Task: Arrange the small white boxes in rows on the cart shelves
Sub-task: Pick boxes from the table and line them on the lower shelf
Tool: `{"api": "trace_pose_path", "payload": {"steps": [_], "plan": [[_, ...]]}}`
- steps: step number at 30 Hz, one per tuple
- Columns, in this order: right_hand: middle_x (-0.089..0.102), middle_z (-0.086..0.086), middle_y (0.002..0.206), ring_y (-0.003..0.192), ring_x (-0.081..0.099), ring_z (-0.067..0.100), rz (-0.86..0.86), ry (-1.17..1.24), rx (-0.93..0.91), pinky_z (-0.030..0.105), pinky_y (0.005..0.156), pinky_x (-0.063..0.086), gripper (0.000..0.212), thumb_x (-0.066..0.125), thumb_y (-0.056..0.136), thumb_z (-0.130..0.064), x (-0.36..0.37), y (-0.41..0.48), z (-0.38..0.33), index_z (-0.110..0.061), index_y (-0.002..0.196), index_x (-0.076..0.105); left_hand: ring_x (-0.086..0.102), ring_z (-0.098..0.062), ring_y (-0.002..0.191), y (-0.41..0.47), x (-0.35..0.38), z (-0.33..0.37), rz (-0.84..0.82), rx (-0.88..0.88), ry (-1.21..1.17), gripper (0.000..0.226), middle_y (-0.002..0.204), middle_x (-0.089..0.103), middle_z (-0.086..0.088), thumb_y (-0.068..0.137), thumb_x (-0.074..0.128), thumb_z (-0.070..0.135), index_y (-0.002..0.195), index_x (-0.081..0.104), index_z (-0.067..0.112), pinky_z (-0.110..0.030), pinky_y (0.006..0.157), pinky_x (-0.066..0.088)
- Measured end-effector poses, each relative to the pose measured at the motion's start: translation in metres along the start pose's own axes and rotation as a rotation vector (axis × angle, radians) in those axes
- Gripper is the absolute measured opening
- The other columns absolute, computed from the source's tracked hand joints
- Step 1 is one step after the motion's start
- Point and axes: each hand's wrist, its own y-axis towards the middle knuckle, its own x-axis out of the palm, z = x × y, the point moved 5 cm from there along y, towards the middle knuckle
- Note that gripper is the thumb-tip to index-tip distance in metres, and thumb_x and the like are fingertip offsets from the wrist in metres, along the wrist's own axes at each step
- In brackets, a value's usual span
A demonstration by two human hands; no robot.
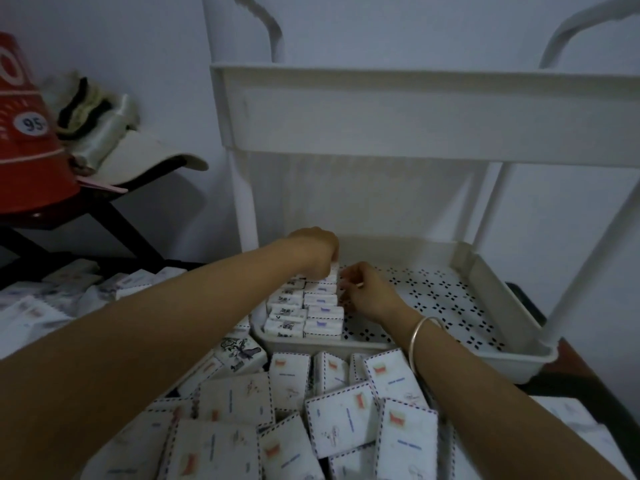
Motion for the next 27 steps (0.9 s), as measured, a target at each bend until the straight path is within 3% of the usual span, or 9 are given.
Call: {"api": "trace_pose_path", "payload": {"steps": [5,9,12,14,16,18,22,25,27], "plan": [[0.060,0.018,0.107,0.097,0.062,0.037,0.036,0.044,0.016,0.055,0.085,0.052,0.014,0.046,0.096,-0.005,-0.006,-0.001,-0.003,-0.010,0.107,0.052,0.059,-0.025,0.109,-0.004,0.008,0.000,-0.068,0.031,0.105,0.037,0.123,0.060,-0.009,0.089,0.056,0.007,0.126,0.059,0.009,-0.034,0.090,0.052],[0.062,0.020,0.110,0.098,0.061,0.037,0.060,-0.040,-0.049,0.054,0.086,0.051,0.024,0.043,0.095,0.000,-0.015,-0.011,-0.025,-0.005,0.117,0.052,0.060,-0.026,0.097,-0.031,0.001,0.003,-0.011,0.089,0.105,0.025,0.105,0.062,-0.012,0.087,0.051,0.004,0.107,0.064,0.002,-0.035,0.081,0.053],[0.062,0.018,0.110,0.095,0.060,0.032,0.075,-0.127,-0.122,0.047,0.087,0.051,0.026,0.043,0.094,0.001,-0.022,-0.024,-0.048,-0.004,0.118,0.053,0.056,-0.027,0.115,-0.067,-0.012,0.001,0.087,0.174,-0.017,0.034,0.123,0.060,-0.009,0.089,0.046,0.005,0.119,0.063,0.010,-0.039,0.095,0.049],[0.062,0.010,0.107,0.091,0.058,0.023,0.105,-0.228,-0.220,0.036,0.082,0.050,0.021,0.047,0.097,-0.008,-0.024,-0.037,-0.066,-0.007,0.117,0.054,0.053,-0.013,0.121,-0.104,-0.020,-0.002,0.124,0.248,-0.132,0.042,0.134,0.059,0.002,0.093,0.043,0.008,0.130,0.060,0.021,-0.025,0.102,0.041],[0.062,0.001,0.100,0.086,0.059,0.017,0.158,-0.310,-0.312,0.030,0.075,0.048,0.017,0.051,0.098,-0.022,-0.023,-0.055,-0.087,-0.011,0.110,0.056,0.056,0.008,0.100,-0.143,-0.026,-0.010,0.207,0.290,-0.227,0.040,0.121,0.067,0.012,0.093,0.044,0.010,0.120,0.067,0.028,-0.012,0.092,0.039],[0.063,-0.001,0.089,0.078,0.059,0.016,0.192,-0.349,-0.360,0.032,0.069,0.048,0.019,0.051,0.098,-0.032,-0.017,-0.076,-0.105,-0.013,0.099,0.056,0.059,0.011,0.084,-0.176,-0.028,-0.031,0.320,0.248,-0.315,0.034,0.105,0.072,0.015,0.093,0.048,0.011,0.107,0.072,0.030,-0.014,0.083,0.048],[0.062,-0.005,0.082,0.075,0.058,0.013,0.102,-0.384,-0.454,0.031,0.066,0.047,0.019,0.052,0.097,-0.035,0.013,-0.112,-0.132,-0.018,0.089,0.058,0.063,0.002,0.080,-0.218,-0.016,-0.086,0.445,0.047,-0.358,0.011,0.087,0.069,0.017,0.088,0.064,0.030,0.097,0.070,0.031,-0.032,0.077,0.055],[0.062,-0.014,0.082,0.076,0.058,0.009,0.025,-0.443,-0.524,0.029,0.068,0.047,0.011,0.055,0.095,-0.029,0.039,-0.126,-0.147,-0.025,0.087,0.061,0.059,0.004,0.078,-0.228,0.004,-0.107,0.397,-0.061,-0.302,0.032,0.086,0.064,0.023,0.078,0.067,0.059,0.098,0.062,0.035,-0.027,0.071,0.052],[0.066,-0.011,0.091,0.079,0.059,0.009,0.013,-0.503,-0.570,0.028,0.071,0.048,0.013,0.055,0.094,-0.025,0.053,-0.129,-0.154,-0.023,0.094,0.068,0.055,0.004,0.080,-0.229,0.016,-0.110,0.352,-0.094,-0.230,0.040,0.088,0.060,0.024,0.073,0.067,0.065,0.101,0.058,0.038,-0.022,0.069,0.048]]}}
